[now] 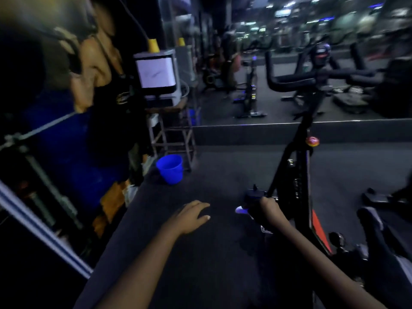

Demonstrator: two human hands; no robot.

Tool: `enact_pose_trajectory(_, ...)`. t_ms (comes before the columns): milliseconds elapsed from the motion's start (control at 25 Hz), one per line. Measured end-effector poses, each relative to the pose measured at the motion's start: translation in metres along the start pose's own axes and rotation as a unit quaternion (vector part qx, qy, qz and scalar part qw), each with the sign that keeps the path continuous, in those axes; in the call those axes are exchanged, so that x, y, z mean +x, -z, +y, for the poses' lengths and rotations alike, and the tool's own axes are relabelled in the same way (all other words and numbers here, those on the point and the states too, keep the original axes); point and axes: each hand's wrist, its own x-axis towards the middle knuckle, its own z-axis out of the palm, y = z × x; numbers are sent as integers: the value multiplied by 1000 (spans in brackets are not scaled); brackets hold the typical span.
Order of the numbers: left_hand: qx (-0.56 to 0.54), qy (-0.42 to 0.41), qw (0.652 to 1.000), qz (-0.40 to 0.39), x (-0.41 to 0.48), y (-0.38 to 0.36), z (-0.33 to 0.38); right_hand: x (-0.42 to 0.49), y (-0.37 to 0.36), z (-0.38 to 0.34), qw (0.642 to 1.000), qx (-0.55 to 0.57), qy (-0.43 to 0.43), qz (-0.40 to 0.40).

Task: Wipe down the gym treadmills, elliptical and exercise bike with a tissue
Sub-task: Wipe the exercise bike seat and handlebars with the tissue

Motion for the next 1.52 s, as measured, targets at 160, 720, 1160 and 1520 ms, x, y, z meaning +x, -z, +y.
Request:
enact_pose_trajectory(160, 38, -103, 993, -38, 92, 13, -6, 39, 0, 17, 995, -15, -86, 54)
enact_pose_trajectory(720, 28, -312, 943, -109, 349, 90, -34, 217, 29, 15, 925, 123, -250, 257)
enact_pose_trajectory(1160, 46, -612, 784, 93, 604, 206, 2, 403, 127, -21, 805, 151, -211, 533)
enact_pose_trajectory(1520, 28, -694, 683, 226, 734, 251, 100, 475, 218, 17, 741, 41, -243, 625)
